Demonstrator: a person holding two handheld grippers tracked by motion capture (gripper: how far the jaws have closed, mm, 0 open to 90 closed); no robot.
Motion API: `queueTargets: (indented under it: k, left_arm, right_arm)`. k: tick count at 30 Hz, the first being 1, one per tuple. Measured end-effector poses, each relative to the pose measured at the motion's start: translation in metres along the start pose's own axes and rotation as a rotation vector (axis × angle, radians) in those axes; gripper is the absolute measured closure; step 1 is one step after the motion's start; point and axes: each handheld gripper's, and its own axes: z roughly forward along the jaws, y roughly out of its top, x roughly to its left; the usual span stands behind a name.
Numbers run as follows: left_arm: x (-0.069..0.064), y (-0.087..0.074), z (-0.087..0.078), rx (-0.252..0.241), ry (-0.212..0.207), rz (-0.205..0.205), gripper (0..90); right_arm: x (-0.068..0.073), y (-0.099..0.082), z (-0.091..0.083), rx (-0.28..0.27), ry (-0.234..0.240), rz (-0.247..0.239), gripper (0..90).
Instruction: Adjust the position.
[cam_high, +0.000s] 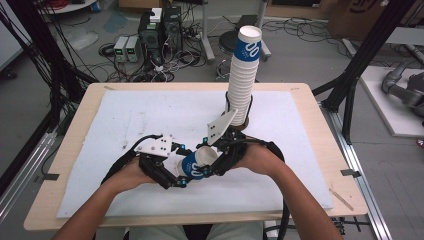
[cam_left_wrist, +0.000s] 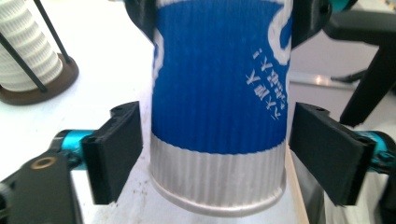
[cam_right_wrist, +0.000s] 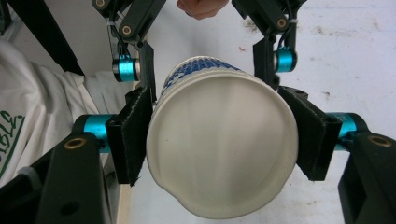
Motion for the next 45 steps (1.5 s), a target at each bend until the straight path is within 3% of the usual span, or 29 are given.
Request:
queueTargets:
  k: [4,14,23,32,38,45]
  left_arm:
    - [0.0,-0.005,-0.003,-0.052,0.014,-0.01,17.0]
    - [-0.001,-0.021,-0.012,-0.215,0.061,-0.055,16.5]
    - [-0.003,-0.027,-0.012,-0.301,0.059,-0.064,16.3]
    - [-0.004,-0.029,-0.003,-0.354,0.018,-0.076,15.9]
    - [-0.006,-0.029,0.005,-0.346,-0.017,-0.087,15.7]
    - [-0.005,-0.029,0.001,-0.361,-0.024,-0.077,21.9]
  right_arm:
    - [-0.001,-0.007,-0.002,-0.033,-0.011,0.012,30.8]
    - [-0.004,-0.04,-0.008,-0.19,-0.027,0.096,30.8]
    - [0.001,-0.065,-0.009,-0.326,-0.023,0.145,30.9]
    - [0.004,-0.075,-0.006,-0.453,0.022,0.166,31.1]
    - [0.003,-0.074,-0.002,-0.497,0.055,0.168,31.1]
    - [0.003,-0.076,0.001,-0.518,0.069,0.182,31.4]
